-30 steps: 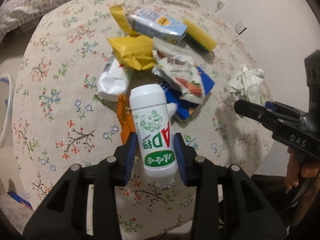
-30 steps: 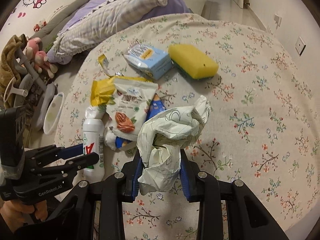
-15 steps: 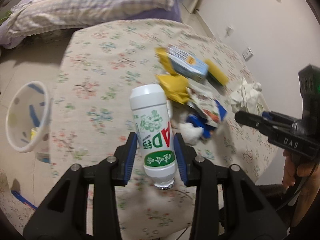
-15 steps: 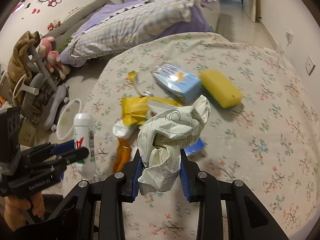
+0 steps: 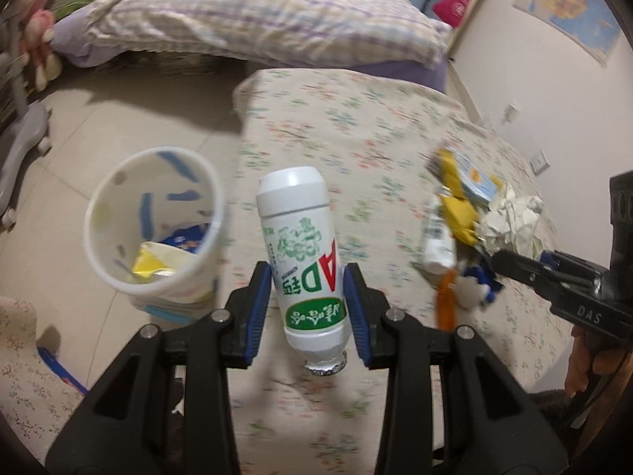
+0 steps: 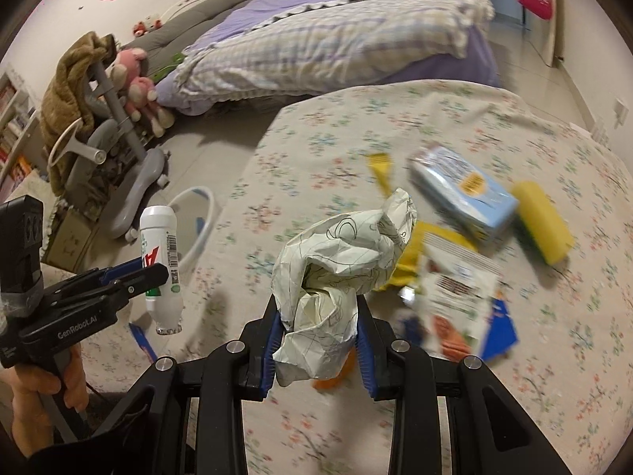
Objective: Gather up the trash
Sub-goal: 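Carry the bottle and tissue over the white bin and open both grippers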
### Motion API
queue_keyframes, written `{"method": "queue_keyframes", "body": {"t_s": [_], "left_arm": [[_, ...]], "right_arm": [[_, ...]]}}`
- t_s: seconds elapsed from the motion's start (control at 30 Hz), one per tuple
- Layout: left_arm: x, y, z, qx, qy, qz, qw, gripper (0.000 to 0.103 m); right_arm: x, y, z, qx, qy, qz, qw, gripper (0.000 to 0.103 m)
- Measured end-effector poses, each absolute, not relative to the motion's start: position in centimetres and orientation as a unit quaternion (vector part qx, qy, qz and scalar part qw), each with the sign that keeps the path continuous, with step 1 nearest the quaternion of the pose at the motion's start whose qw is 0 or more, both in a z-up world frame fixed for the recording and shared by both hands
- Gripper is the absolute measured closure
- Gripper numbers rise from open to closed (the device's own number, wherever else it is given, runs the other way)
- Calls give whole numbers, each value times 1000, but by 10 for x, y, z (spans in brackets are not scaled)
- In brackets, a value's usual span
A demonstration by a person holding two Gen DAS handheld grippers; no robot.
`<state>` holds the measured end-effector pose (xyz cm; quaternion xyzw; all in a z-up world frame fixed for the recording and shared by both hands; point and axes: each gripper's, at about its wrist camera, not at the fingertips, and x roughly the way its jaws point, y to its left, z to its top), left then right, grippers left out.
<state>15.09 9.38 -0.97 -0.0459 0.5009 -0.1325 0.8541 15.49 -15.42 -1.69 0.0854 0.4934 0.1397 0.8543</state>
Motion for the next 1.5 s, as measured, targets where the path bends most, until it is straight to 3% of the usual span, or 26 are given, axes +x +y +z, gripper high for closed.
{"method": "queue_keyframes", "body": {"t_s": [0.7,0.73,0.8,0.9,0.97,1.07,1.17,1.5], "left_arm": [[187,212,-33,-68,447,-5,892,62],[188,215,-32,-71,452,1,889,59],[188,220,-32,-77,457,16,886,36],[183,227,-29,-67,446,44,891,30],[181,233,-30,-59,454,61,887,19],[176,243,-30,-59,446,79,889,16],[173,253,-32,-58,447,96,888,6],[169,273,-36,-74,456,106,881,5]], "right_arm": [[212,-9,-49,20,499,237,834,69],[214,-7,-50,20,499,238,833,69],[220,-1,-51,19,501,241,831,69],[224,7,-50,12,500,242,832,69],[227,14,-49,5,500,240,832,68],[233,24,-49,2,503,243,829,68],[239,35,-49,0,505,243,828,68],[260,73,-44,-7,502,249,828,66]]}}
